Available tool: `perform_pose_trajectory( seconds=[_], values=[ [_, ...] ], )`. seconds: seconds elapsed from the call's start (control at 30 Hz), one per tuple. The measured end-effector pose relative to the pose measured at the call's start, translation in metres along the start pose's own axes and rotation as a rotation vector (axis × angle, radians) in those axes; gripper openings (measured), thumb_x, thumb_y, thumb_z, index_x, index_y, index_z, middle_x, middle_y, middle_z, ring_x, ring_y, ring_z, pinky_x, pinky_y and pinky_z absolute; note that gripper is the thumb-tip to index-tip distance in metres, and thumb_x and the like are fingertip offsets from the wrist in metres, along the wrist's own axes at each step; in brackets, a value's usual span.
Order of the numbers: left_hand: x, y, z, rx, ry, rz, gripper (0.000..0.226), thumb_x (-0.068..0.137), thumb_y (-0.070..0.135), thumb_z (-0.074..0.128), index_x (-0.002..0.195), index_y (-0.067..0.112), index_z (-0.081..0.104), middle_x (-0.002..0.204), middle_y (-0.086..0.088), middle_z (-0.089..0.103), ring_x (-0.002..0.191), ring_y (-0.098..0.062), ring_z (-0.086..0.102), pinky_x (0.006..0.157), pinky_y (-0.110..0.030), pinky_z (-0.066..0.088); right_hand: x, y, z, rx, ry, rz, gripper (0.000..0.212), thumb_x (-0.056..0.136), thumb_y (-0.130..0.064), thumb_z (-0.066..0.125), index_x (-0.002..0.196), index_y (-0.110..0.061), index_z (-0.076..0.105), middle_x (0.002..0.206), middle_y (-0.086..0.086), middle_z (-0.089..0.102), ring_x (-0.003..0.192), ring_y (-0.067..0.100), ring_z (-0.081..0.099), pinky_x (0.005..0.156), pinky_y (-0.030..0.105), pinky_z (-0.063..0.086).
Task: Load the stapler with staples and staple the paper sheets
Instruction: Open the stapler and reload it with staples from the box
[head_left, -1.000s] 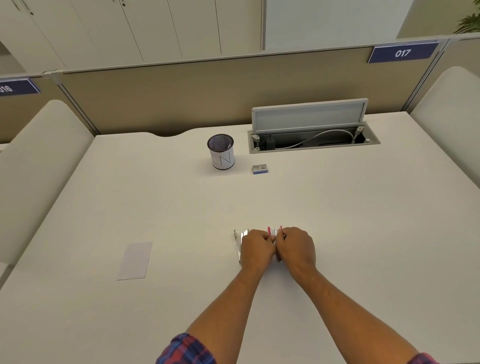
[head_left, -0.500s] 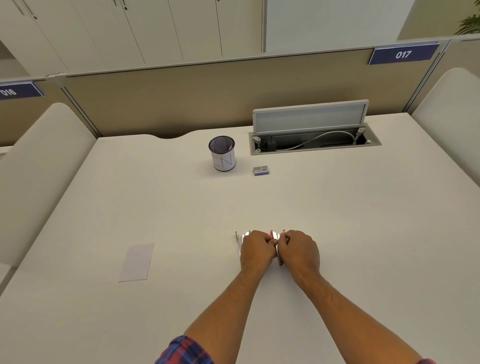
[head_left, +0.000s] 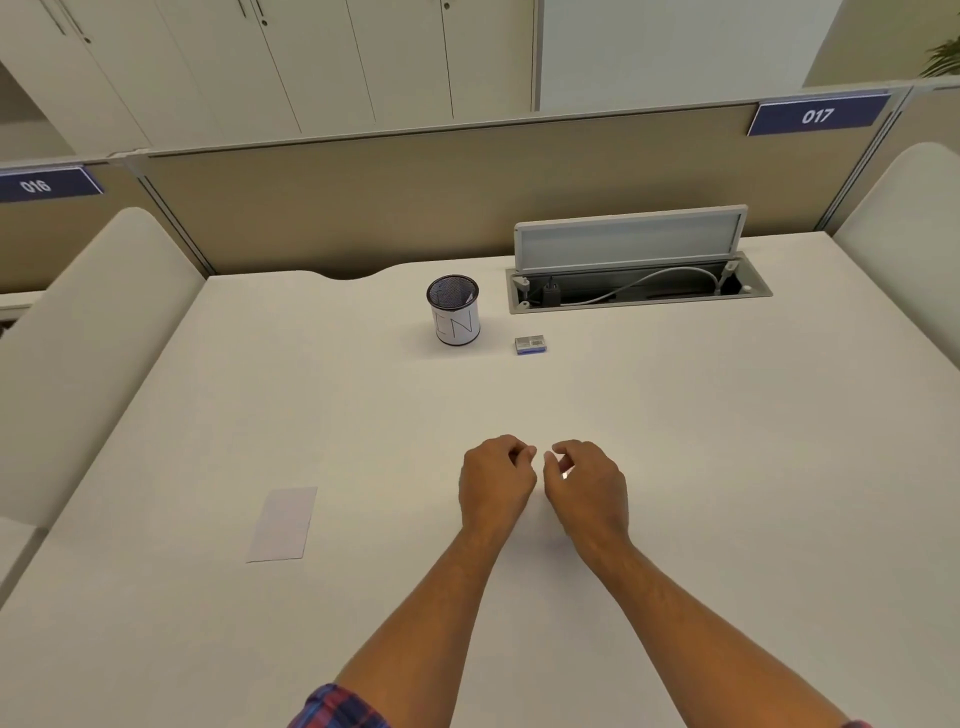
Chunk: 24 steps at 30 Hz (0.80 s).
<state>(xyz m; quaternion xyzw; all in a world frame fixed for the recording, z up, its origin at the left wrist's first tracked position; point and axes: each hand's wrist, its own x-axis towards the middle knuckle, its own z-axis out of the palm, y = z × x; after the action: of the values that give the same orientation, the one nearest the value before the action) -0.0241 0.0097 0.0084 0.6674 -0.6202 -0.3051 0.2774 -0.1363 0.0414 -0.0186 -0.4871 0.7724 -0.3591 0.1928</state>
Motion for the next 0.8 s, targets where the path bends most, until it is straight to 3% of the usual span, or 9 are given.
perform_pose_trajectory(
  seconds=[0.07, 0.2, 0.33, 0.47, 0.63, 0.8],
  values=[
    [0.003, -0.005, -0.008, -0.004, 0.033, -0.016, 0.016, 0.096, 0.029, 0.066, 0.087, 0.018, 0.074, 0.08, 0.008, 0.073, 0.075, -0.009, 0.066, 0.068, -0.022, 0.051, 0.001, -0.007, 0.005, 0.006, -0.01, -0.027, 0.011, 0.096, -0.027, 0.063, 0.1, -0.022, 0.072, 0.093, -0.011, 0.07, 0.08, 0.01, 0.064, 0.073, 0.027, 0.052],
    [0.007, -0.02, -0.021, -0.017, 0.068, -0.091, 0.013, 0.094, 0.028, 0.067, 0.086, 0.018, 0.072, 0.08, 0.008, 0.071, 0.074, -0.01, 0.066, 0.062, -0.02, 0.045, 0.002, -0.019, 0.018, 0.001, -0.11, -0.026, 0.011, 0.095, -0.028, 0.063, 0.092, -0.024, 0.072, 0.085, -0.014, 0.07, 0.08, 0.008, 0.066, 0.075, 0.032, 0.057],
    [0.007, -0.036, -0.028, -0.002, 0.09, -0.166, 0.011, 0.091, 0.029, 0.07, 0.085, 0.02, 0.07, 0.08, 0.01, 0.068, 0.074, -0.009, 0.064, 0.059, -0.021, 0.043, 0.003, -0.022, 0.029, -0.033, -0.241, 0.015, 0.027, 0.093, -0.042, 0.067, 0.109, -0.022, 0.073, 0.085, -0.012, 0.071, 0.084, 0.01, 0.068, 0.085, 0.034, 0.055],
    [0.005, -0.051, -0.028, 0.005, 0.076, -0.212, 0.012, 0.09, 0.031, 0.071, 0.086, 0.019, 0.072, 0.079, 0.008, 0.07, 0.076, -0.011, 0.066, 0.068, -0.027, 0.053, 0.002, -0.024, 0.036, -0.114, -0.296, 0.04, 0.039, 0.091, -0.051, 0.068, 0.113, -0.019, 0.07, 0.098, -0.005, 0.075, 0.09, 0.014, 0.069, 0.074, 0.029, 0.049],
    [0.002, -0.063, -0.026, -0.03, -0.013, -0.243, 0.02, 0.091, 0.033, 0.069, 0.083, 0.017, 0.078, 0.075, 0.005, 0.074, 0.071, -0.014, 0.07, 0.068, -0.033, 0.059, -0.001, -0.024, 0.042, -0.164, -0.364, 0.056, 0.03, 0.091, -0.048, 0.068, 0.087, -0.018, 0.069, 0.077, -0.007, 0.07, 0.076, 0.014, 0.067, 0.07, 0.032, 0.053],
    [0.002, -0.069, -0.02, -0.202, -0.066, -0.298, 0.015, 0.09, 0.019, 0.065, 0.082, 0.017, 0.078, 0.076, 0.003, 0.077, 0.073, -0.017, 0.075, 0.071, -0.042, 0.063, -0.001, -0.027, 0.047, -0.16, -0.377, 0.04, 0.019, 0.095, -0.036, 0.064, 0.085, -0.02, 0.064, 0.078, -0.009, 0.065, 0.077, 0.015, 0.063, 0.067, 0.031, 0.048]
  ],
)
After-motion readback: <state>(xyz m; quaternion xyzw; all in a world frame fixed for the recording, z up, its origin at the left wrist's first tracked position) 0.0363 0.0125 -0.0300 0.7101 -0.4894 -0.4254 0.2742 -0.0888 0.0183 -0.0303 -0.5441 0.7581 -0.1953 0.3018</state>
